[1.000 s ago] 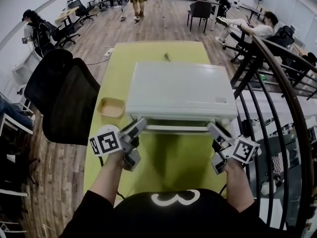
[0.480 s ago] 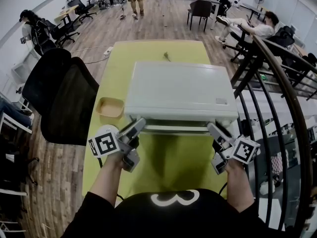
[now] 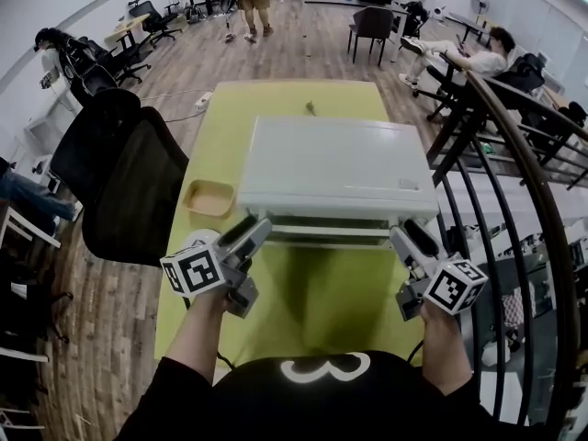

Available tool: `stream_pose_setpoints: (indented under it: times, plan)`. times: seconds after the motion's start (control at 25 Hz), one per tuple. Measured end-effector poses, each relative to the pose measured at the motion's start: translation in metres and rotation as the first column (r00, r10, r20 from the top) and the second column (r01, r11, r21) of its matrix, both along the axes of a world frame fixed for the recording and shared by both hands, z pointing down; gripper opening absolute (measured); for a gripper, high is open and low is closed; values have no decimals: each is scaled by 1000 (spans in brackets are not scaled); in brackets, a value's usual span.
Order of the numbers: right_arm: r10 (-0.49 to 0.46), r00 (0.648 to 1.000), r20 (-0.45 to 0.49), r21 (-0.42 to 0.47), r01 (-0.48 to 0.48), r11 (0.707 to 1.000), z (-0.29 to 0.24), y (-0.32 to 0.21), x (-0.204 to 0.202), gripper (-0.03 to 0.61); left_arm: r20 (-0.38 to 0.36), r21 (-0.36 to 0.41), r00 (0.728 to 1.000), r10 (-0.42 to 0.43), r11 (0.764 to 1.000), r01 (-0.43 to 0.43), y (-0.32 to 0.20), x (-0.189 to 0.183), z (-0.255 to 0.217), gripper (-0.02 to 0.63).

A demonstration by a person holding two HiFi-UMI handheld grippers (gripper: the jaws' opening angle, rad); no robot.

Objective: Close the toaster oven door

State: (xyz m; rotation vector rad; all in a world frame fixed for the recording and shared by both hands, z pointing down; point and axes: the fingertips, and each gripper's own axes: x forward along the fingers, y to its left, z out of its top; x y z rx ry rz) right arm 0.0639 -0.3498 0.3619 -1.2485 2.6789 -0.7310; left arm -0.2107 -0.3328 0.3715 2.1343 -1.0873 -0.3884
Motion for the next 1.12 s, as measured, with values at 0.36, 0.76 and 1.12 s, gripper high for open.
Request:
stream_pose_setpoints:
  times: [0.36,0.76,1.12]
  plan:
    - [-124,977,-172,126,147,981,-28,86,-39,227,309,184,950,-44,983,-14,76,19,-43,245]
    - [-197,963,-184,217,235,947,-40,170,-74,16,408,287,911,54,940,-184,162,71,-62,40]
    - [-276,952,-129,193,297,935,-31,214,-86,3,421,274,904,76,939,-207,197,86,-55,11]
